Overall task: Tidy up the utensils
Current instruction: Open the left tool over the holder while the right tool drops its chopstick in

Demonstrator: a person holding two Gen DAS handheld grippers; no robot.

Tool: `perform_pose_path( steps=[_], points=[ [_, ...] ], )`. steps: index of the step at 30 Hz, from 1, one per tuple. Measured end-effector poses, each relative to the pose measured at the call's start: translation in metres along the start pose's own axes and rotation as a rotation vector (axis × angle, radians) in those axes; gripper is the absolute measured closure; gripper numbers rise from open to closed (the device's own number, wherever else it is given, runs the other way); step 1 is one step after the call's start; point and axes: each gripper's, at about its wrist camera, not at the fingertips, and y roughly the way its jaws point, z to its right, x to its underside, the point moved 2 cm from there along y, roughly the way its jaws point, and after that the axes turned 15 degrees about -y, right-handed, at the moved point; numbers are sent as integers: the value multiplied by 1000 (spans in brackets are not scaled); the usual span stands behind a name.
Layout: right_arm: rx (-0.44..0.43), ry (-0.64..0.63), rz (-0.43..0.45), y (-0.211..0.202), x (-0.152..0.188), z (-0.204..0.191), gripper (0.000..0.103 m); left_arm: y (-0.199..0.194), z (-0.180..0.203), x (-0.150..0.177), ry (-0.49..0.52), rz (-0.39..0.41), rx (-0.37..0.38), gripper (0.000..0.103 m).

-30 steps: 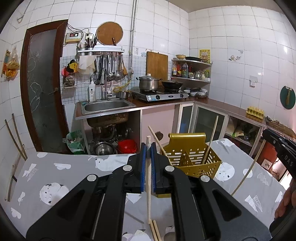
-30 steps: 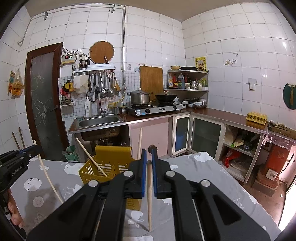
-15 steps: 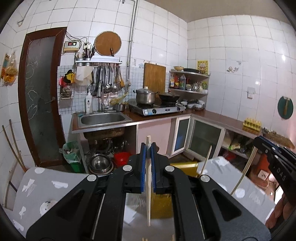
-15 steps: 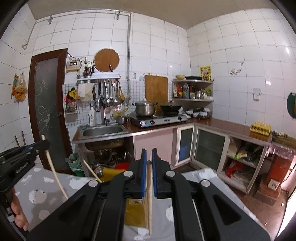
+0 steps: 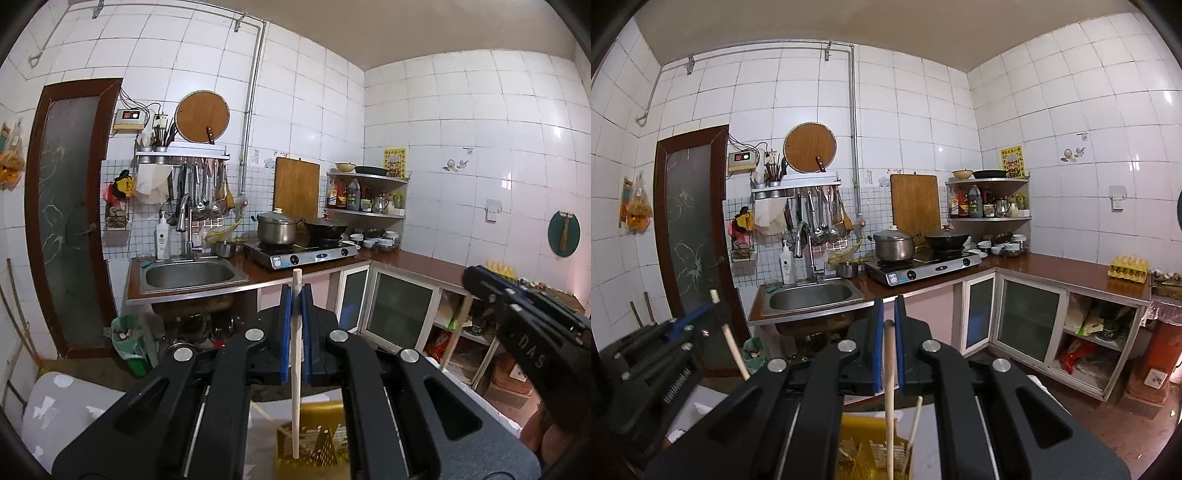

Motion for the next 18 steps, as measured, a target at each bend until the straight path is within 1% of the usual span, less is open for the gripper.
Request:
perform_pose_path(
  steps=[3,5,7,8,13,17,18],
  points=[
    [1,-7,-29,19,14,-3,97,21,-4,13,-1,-12,-5,99],
    [-6,-9,-49,29,28,-5,97,35,-12,28,-10,-37,-15,99],
    [-11,-27,-77,39,45,-7,97,50,-22,44,-20,-75,-35,99],
    [-14,-33,-92,42,52,-8,97,59,-28,57,-22,-102,-51,99],
    [-38,-30,-170,56,89,-6,97,78,-45,95,-3,-178,-106,99],
    [-61,11,-220,60,103,3,96,79,-57,99,-29,-205,-135,98],
    [-69,12,-233,59,105,4,96,77,-58,98,-30,-205,-139,95]
  ],
)
